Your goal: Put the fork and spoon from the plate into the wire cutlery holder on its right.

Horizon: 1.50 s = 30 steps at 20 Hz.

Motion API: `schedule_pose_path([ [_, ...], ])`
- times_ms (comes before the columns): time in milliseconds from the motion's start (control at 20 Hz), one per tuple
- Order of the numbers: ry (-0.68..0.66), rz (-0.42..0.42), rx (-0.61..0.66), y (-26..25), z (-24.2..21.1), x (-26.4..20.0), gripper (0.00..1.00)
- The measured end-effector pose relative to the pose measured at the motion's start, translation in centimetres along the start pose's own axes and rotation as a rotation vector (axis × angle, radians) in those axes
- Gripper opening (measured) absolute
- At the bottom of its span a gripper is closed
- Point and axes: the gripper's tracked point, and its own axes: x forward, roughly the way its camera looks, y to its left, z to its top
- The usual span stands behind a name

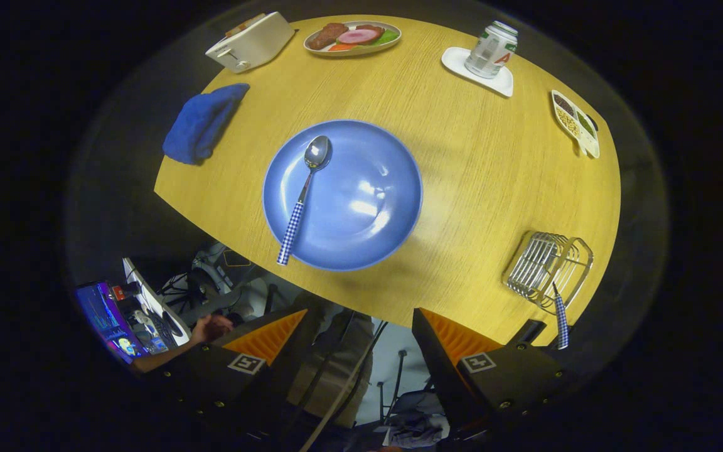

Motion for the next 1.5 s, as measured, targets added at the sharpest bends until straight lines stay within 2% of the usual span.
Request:
schedule_pose_path([
  [250,-0.008,0.028,0.015,2.6,2.9,2.3,0.97],
  [400,-0.017,0.071,0.049,5.0,4.7,4.2,0.97],
  [700,-0.01,0.095,0.088,7.0,6.9,6.9,0.94],
  [800,0.005,0.096,0.098,7.3,7.1,7.9,0.83],
  [950,0.014,0.111,0.119,7.9,7.7,9.3,0.83],
  [1000,0.024,0.106,0.128,7.7,7.6,9.7,0.61],
  [1050,0.033,0.117,0.137,7.8,7.6,10.0,0.54],
  [1250,0.055,0.164,0.178,8.1,8.1,10.1,0.55],
  [1400,0.043,0.109,0.155,6.7,8.5,10.2,0.55],
  [1500,0.062,0.11,0.157,6.7,8.2,10.3,0.55],
])
